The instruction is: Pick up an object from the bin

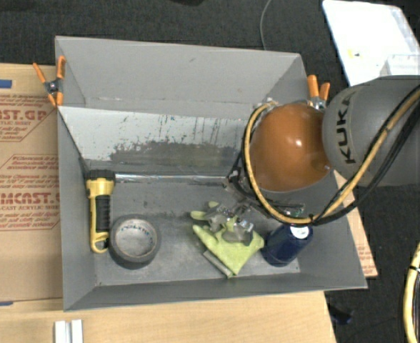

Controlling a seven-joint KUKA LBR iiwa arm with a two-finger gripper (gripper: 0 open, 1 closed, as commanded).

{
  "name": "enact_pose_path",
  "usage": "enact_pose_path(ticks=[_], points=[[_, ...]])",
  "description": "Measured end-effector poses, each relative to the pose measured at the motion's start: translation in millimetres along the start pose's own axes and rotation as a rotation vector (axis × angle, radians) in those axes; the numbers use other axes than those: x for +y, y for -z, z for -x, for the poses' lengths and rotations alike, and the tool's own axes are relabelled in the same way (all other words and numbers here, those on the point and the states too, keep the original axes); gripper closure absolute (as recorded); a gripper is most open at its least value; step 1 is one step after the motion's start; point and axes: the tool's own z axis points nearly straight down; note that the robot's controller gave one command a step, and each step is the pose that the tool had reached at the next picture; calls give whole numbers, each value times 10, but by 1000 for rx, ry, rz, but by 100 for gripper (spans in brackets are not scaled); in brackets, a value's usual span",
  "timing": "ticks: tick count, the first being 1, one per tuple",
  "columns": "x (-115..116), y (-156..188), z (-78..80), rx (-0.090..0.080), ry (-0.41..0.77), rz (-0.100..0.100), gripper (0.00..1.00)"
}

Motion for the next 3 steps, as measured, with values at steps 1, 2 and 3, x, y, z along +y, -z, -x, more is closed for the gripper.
enact_pose_path(ticks=[1, 2, 3], points=[[-49, 639, 24, 2, 44, 5, 100], [-11, 255, -11, -3, 43, 0, 100], [38, 131, -25, 10, 49, 17, 100]])
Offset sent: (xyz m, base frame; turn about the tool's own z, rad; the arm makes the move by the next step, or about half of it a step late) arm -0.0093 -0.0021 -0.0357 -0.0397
